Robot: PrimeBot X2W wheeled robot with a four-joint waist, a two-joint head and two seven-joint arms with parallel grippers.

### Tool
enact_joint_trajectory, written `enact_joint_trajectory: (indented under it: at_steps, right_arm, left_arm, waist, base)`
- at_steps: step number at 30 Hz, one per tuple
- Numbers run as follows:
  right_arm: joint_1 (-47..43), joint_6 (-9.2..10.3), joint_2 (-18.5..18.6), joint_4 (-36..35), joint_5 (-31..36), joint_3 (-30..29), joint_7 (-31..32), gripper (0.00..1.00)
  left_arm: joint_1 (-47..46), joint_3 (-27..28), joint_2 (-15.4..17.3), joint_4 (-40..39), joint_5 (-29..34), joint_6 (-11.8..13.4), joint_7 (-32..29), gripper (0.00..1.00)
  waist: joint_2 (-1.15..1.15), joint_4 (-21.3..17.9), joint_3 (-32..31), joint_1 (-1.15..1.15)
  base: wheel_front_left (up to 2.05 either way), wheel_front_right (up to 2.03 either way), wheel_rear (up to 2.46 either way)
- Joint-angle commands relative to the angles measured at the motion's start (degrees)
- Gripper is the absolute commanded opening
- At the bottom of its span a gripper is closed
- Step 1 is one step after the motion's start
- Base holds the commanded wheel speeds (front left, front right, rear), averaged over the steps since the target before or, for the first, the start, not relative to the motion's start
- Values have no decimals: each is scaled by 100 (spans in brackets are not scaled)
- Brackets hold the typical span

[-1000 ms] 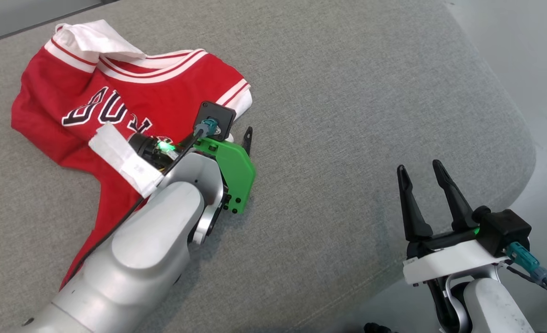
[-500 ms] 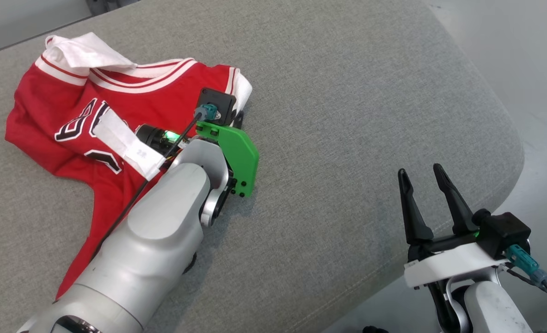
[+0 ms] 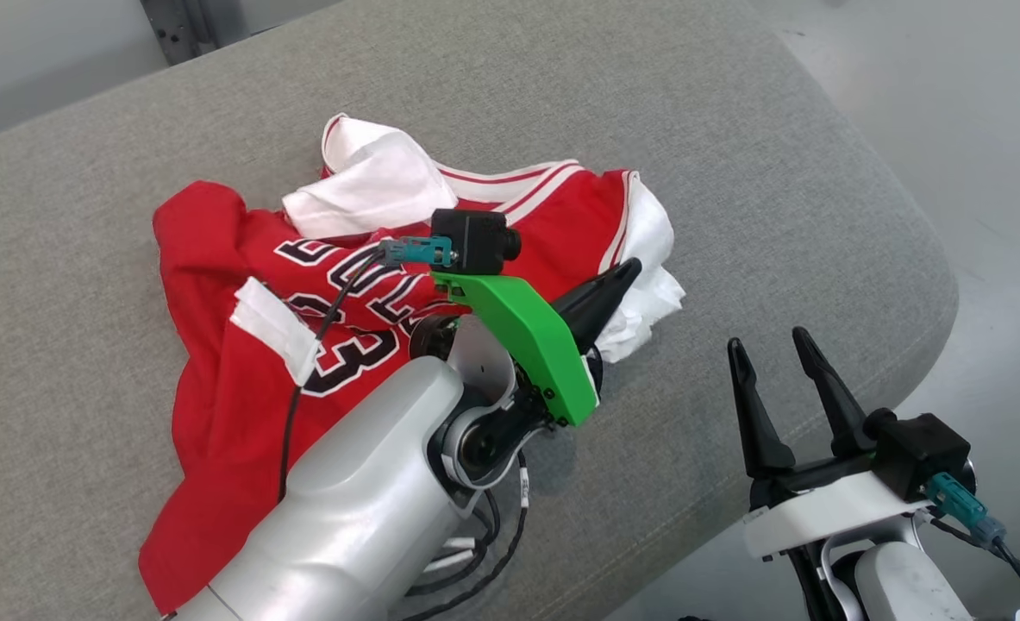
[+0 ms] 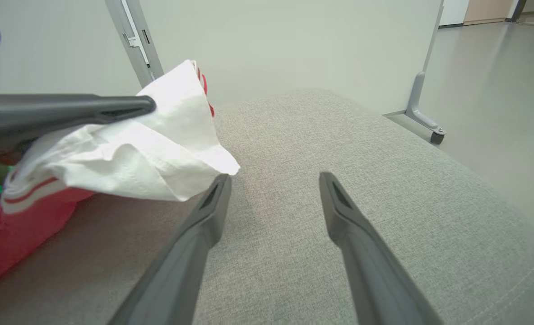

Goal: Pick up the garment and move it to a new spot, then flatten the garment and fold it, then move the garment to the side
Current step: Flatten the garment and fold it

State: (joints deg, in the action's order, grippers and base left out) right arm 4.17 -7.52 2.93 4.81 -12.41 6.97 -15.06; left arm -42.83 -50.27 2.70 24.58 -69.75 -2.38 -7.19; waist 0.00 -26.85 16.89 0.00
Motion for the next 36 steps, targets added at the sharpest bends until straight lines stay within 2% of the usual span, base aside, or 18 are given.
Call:
enact_joint_trajectory:
  at_steps: [1, 2, 3, 4, 5, 9, 14, 16, 19, 23, 26, 30, 36]
  right_arm:
    - [41, 6, 1, 18, -8, 3, -18, 100]
    - [32, 6, 2, 22, -23, -4, -18, 100]
    - [22, 6, -1, 22, -33, -5, -17, 100]
    - [11, 6, -3, 29, -41, -3, -17, 100]
    - [-2, 6, -2, 47, -40, 1, -17, 100]
    - [-34, 6, 1, 57, -50, -94, -17, 100]
    - [-137, 6, 3, 33, 38, -226, -17, 100]
    - [-183, 6, 0, 5, 82, -288, -17, 100]
    - [-228, 6, 2, -34, 147, -347, -17, 100]
    - [-256, 6, 37, -60, 211, -356, -17, 100]
    - [-156, 6, 62, -76, 233, -306, -17, 100]
    - [-69, 6, 74, -70, 233, -237, -17, 100]
    - [8, 6, 79, -69, 183, -193, -17, 100]
  left_arm:
    - [-4, -59, 41, 133, -88, 139, 133, 0]
    - [-125, -173, 43, 334, 25, 271, 297, 0]
    - [-262, -308, 39, 540, 237, 374, 478, 35]
    - [-318, -465, 35, 768, 355, 460, 617, 87]
    - [-295, -597, 34, 971, 400, 503, 687, 100]
    - [-363, -919, 31, 1224, 295, 455, 941, 100]
    - [-450, -1073, 34, 978, 224, 503, 1554, 100]
    - [-480, -995, 47, 899, 328, 638, 1845, 100]
    - [-494, -899, 397, 895, 615, 1023, 2070, 100]
    - [-401, -857, 862, 1030, 828, 1503, 2066, 100]
    - [-475, -902, 1005, 1205, 890, 1698, 1995, 100]
    - [-575, -1004, 840, 1409, 795, 1633, 1630, 100]
    - [-712, -1207, 621, 1912, 749, 1524, 999, 100]
  waist:
    - [0, -80, 45, 0]
    - [0, -91, 56, 0]
    - [0, -101, 71, 0]
    - [0, -109, 82, 0]
    - [0, -115, 90, 0]
    - [0, -32, 105, 0]
    - [0, 268, 20, 0]
    - [0, 431, -34, 0]
    - [0, 669, -108, 0]
    - [0, 959, -142, 0]
    - [0, 1055, -115, 0]
    - [0, 1067, -75, 0]
    - [0, 870, 65, 0]
  base:
    - [0, 0, 0]
    - [0, 0, 0]
    - [0, 0, 0]
    - [0, 0, 0]
    - [0, 0, 0]
    - [0, 0, 0]
    - [0, 0, 0]
    - [0, 0, 0]
    - [0, 0, 0]
    - [0, 0, 0]
    - [0, 0, 0]
    - [0, 0, 0]
    - [0, 0, 0]
